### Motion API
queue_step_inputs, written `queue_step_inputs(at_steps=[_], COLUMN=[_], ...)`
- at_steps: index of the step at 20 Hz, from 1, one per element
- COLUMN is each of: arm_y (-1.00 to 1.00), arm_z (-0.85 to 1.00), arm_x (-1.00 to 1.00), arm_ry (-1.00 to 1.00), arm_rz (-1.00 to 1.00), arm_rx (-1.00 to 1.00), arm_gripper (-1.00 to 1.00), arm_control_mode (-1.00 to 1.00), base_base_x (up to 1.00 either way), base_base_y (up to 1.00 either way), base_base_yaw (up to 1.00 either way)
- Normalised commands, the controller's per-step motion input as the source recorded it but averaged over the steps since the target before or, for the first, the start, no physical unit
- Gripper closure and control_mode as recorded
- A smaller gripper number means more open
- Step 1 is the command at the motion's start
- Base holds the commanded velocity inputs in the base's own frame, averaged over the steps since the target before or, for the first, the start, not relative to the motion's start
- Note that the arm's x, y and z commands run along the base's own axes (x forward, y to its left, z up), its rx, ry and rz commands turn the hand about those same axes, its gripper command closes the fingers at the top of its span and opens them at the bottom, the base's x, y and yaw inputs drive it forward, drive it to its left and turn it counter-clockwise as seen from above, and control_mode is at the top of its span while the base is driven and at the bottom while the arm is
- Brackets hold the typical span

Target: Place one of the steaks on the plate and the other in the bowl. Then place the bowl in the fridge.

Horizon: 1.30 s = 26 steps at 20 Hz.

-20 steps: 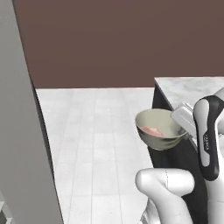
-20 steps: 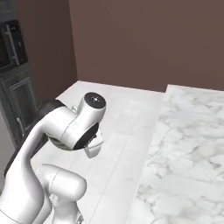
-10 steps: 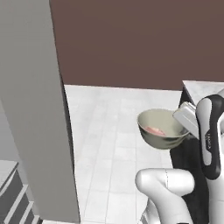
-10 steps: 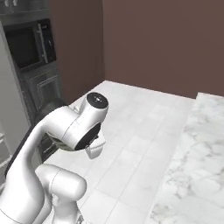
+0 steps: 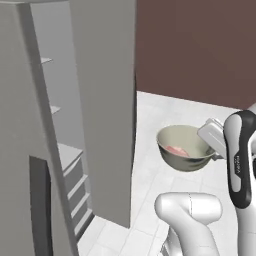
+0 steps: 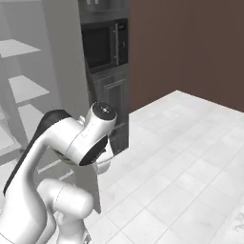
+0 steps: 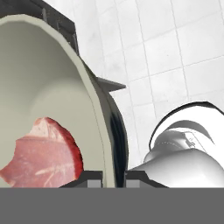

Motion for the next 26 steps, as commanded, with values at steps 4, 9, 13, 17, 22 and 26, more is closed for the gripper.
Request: queue_step_inputs(at_steps=[4,9,13,17,22,26], arm_y=[0.0,0.0,0.0,0.0,0.0,0.0], arm_z=[0.0,0.0,0.0,0.0,0.0,0.0], arm_x=[0.0,0.0,0.0,0.0,0.0,0.0], arm_ry=[0.0,0.0,0.0,0.0,0.0,0.0], arm_rz=[0.0,0.0,0.0,0.0,0.0,0.0], arm_rx=[0.0,0.0,0.0,0.0,0.0,0.0], arm_gripper=[1.0,1.0,1.0,1.0,1.0,1.0], arm_control_mode=[1.0,1.0,1.0,1.0,1.0,1.0], base_base_x=[0.08,0.24,0.39,0.52,0.62,0.88], base_base_y=[-0.03,-0.11,-0.36,-0.51,-0.51,-0.61], base_base_yaw=[0.5,0.48,0.35,0.21,0.19,0.01])
